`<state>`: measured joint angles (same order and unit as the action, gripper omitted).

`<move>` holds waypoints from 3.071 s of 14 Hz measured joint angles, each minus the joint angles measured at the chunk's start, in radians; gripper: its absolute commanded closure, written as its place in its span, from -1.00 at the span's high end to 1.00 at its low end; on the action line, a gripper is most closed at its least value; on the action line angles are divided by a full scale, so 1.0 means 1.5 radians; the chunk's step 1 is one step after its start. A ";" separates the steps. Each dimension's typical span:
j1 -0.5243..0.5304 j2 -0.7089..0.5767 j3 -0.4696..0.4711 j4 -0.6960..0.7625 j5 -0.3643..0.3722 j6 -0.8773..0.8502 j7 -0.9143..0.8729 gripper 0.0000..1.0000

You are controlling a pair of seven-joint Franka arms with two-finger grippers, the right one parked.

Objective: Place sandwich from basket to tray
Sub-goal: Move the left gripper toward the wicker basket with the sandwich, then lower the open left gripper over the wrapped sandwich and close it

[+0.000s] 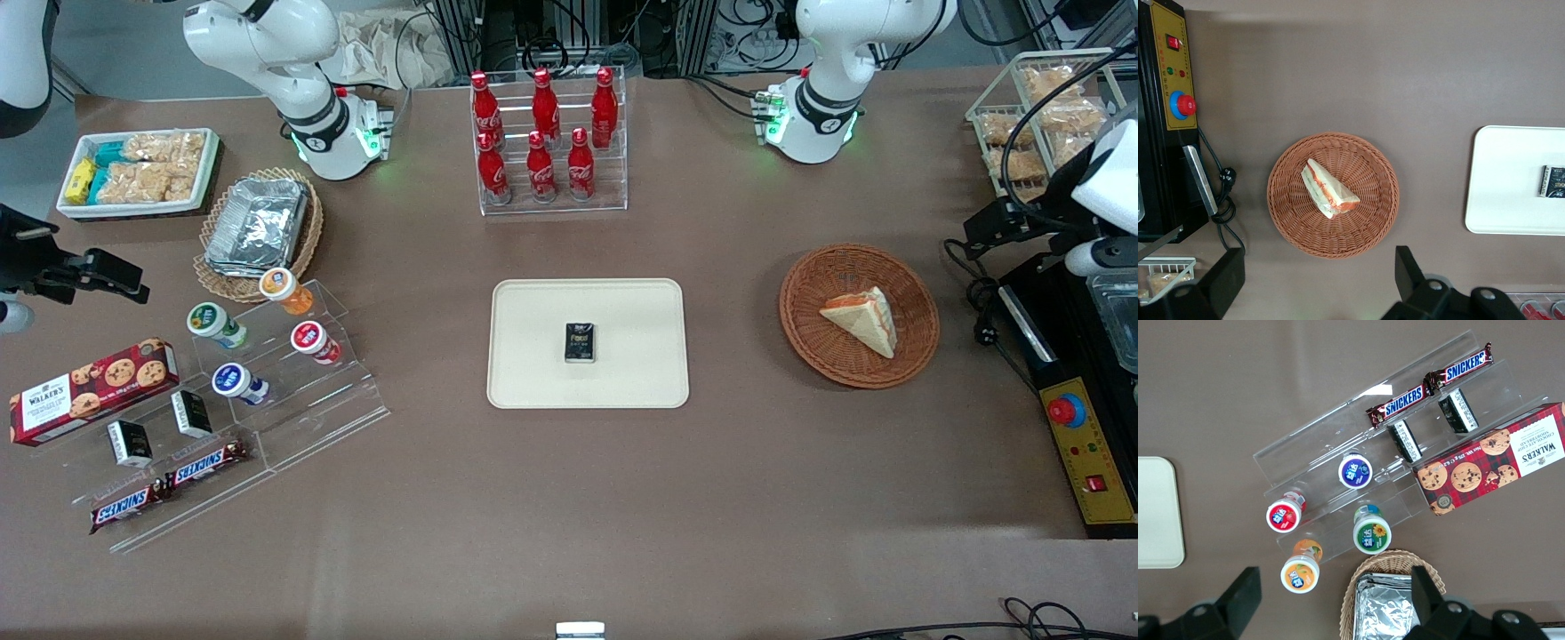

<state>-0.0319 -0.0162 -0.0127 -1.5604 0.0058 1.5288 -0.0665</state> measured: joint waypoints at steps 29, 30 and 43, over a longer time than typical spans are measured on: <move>0.008 -0.063 0.043 -0.577 -0.002 0.497 -0.451 1.00; 0.008 -0.055 0.047 -0.597 -0.004 0.523 -0.459 1.00; 0.007 0.046 0.046 -0.638 -0.007 0.650 -0.498 0.56</move>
<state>-0.0215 0.0528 0.0569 -2.5178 -0.0048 2.5044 -0.8142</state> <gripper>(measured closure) 0.035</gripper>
